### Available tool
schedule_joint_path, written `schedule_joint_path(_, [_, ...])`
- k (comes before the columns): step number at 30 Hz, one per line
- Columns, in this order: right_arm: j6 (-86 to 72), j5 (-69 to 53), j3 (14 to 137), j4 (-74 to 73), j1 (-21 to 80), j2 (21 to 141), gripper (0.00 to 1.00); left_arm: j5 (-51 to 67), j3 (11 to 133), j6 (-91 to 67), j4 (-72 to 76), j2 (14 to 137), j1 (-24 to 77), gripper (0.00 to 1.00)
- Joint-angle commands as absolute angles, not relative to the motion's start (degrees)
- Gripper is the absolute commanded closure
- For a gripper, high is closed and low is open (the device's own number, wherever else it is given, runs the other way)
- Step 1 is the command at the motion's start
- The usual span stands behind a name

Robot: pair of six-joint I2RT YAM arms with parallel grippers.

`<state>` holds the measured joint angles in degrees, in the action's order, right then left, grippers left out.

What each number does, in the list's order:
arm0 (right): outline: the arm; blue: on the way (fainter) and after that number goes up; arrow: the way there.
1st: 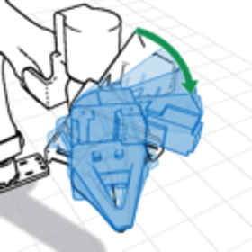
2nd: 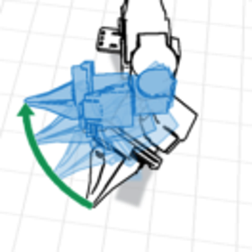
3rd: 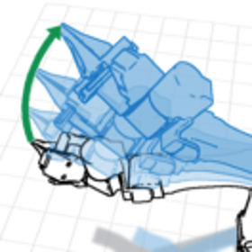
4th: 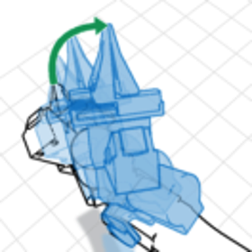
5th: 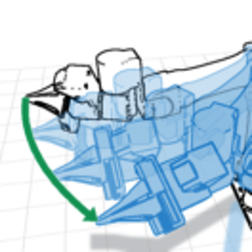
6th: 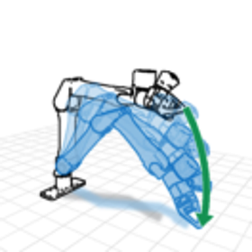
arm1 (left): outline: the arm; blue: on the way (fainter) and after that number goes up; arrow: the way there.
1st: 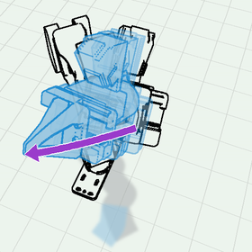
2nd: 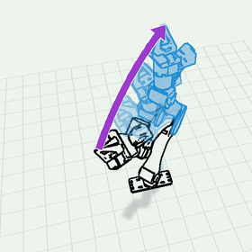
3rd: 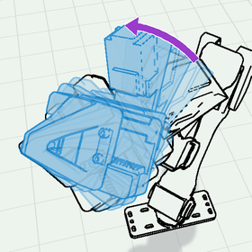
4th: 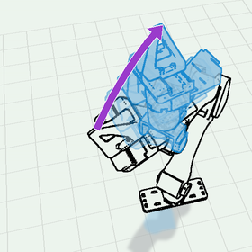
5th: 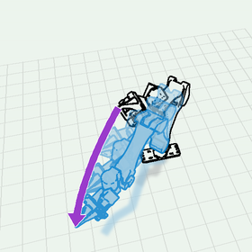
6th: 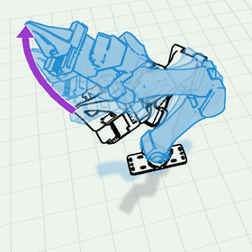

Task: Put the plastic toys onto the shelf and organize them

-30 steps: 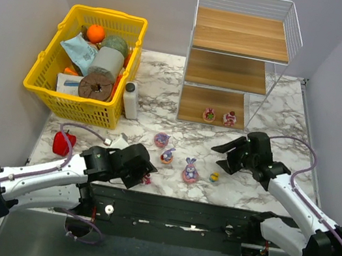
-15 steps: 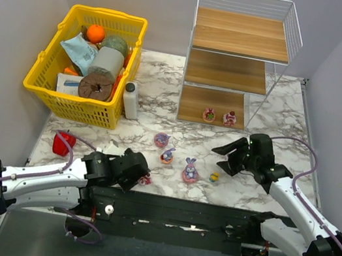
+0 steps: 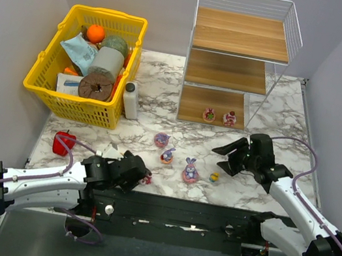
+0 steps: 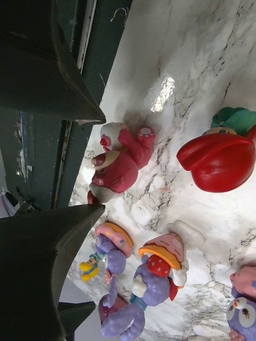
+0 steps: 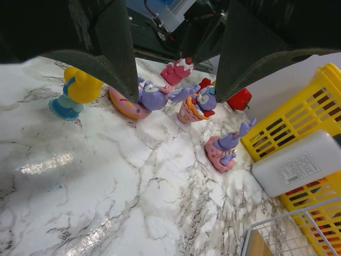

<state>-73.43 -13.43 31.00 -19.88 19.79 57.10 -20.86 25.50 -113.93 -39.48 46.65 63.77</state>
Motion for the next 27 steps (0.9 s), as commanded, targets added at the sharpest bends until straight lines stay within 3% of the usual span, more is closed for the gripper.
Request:
schedule_joint_path(1, [-72.5,-14.9,30.3,-21.4,19.4,57.0,0.33,-23.9,25.6,-120.7,-39.1,46.4,64.1,0.29])
schedule_joint_path(18, [-72.3,-15.4,29.5,-21.2,19.4,57.2,0.33,-24.6,25.0,-121.5,-38.1,47.0,64.1,0.31])
schedule_joint_path(27, [-72.2,-15.5,29.3,-21.2,19.4,57.1,0.33,-24.5,23.2,-122.3,-34.1,48.3,64.1,0.39])
